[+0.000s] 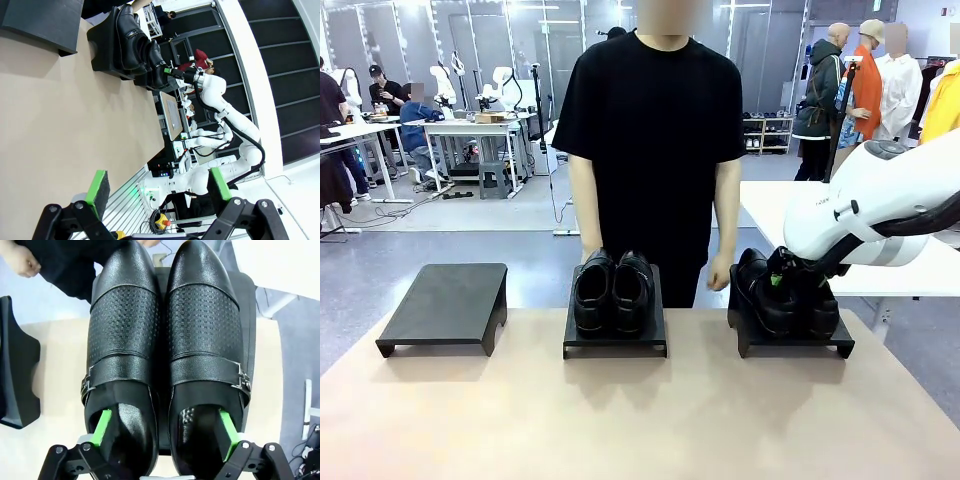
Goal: Place the shoes on the stand as instructed by the person.
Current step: Pick up another pair of Shoes and place it on the Shoes Stand indicated by the person.
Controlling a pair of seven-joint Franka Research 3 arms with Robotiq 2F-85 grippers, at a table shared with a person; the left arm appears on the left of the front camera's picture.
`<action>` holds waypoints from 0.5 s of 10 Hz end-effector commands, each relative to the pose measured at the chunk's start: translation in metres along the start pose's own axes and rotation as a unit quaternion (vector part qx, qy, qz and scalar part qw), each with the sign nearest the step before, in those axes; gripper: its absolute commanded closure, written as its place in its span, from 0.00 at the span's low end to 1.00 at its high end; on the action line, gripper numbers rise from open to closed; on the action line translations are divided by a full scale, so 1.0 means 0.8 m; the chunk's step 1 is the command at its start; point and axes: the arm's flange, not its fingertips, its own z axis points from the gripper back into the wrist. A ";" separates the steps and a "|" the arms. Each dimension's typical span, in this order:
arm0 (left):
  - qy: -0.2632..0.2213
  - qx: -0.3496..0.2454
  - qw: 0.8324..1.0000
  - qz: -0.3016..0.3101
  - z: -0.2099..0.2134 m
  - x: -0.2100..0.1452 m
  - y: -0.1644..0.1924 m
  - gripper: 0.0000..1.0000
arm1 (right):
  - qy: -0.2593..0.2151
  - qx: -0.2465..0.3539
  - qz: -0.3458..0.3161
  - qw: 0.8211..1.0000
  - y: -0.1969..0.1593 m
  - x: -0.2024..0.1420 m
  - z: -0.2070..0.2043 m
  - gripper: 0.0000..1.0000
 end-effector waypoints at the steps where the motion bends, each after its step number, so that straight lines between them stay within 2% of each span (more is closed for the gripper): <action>1: 0.006 -0.004 1.000 -0.007 0.004 0.000 -0.003 0.00 | 0.000 0.000 0.000 1.000 -0.001 0.001 -0.001 0.00; 5: 0.006 -0.004 1.000 -0.007 0.004 0.000 -0.003 0.00 | 0.000 0.000 0.000 1.000 -0.001 0.001 -0.001 0.00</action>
